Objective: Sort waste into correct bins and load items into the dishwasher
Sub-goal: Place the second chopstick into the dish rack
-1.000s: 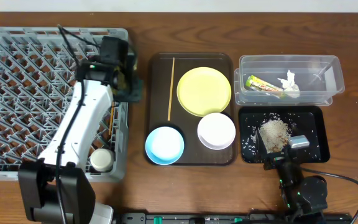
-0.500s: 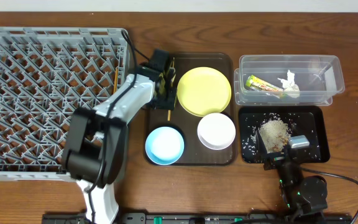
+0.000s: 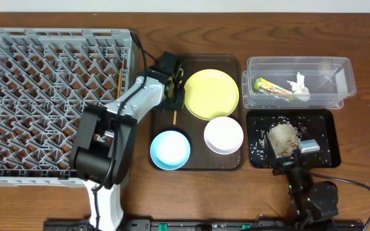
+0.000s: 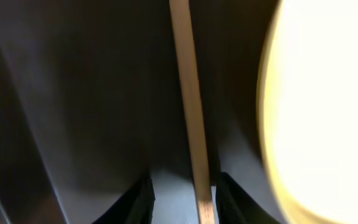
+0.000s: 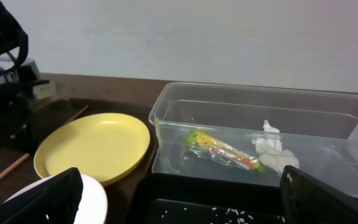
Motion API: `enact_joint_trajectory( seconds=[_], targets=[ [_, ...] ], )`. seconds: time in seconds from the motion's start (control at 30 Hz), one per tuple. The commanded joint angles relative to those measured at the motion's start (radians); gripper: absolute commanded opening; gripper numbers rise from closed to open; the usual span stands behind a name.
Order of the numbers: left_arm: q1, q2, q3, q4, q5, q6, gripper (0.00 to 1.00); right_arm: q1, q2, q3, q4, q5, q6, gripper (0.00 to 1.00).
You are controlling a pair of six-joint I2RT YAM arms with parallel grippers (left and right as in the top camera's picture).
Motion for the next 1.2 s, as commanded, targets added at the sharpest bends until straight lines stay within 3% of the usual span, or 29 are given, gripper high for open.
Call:
enact_joint_trajectory(
  seconds=[0.0,0.13,0.2,0.27,0.3,0.47,0.63,0.87,1.1,1.17],
  targets=[
    [-0.003,0.044,-0.005,0.058,-0.046,-0.002,0.35,-0.014,-0.005,-0.001,-0.003,0.0,0.002,0.99],
    [-0.005,0.045,-0.005,0.077,-0.047,-0.002,0.32,-0.014,-0.005,-0.001,-0.003,0.0,0.002,0.99],
    [-0.005,0.045,-0.005,0.064,-0.047,0.003,0.23,-0.014,-0.005,-0.001,-0.003,0.0,0.002,0.99],
    [-0.005,0.045,-0.005,0.045,-0.052,0.011,0.08,-0.014,-0.005,-0.001,-0.003,0.0,0.002,0.99],
    [-0.003,0.044,-0.005,0.028,-0.055,0.011,0.06,-0.014,-0.005,-0.001,-0.003,0.0,0.002,0.99],
    [0.02,-0.008,0.03,-0.105,-0.059,0.032,0.06,-0.014,-0.005,-0.001,-0.003,0.0,0.002,0.99],
    [0.072,-0.2,0.109,-0.309,-0.075,0.066,0.06,-0.014,-0.005,-0.001,-0.003,0.0,0.002,0.99],
    [0.162,-0.425,0.105,-0.465,-0.25,0.071,0.06,-0.014,-0.005,-0.001,-0.003,0.0,0.002,0.99],
    [0.288,-0.402,0.03,-0.462,-0.211,0.127,0.06,-0.014,-0.005,-0.001,-0.003,0.0,0.002,0.99],
    [0.308,-0.379,0.026,-0.459,-0.179,0.143,0.12,-0.014,-0.005,-0.001,-0.003,0.0,0.002,0.99]
  ],
)
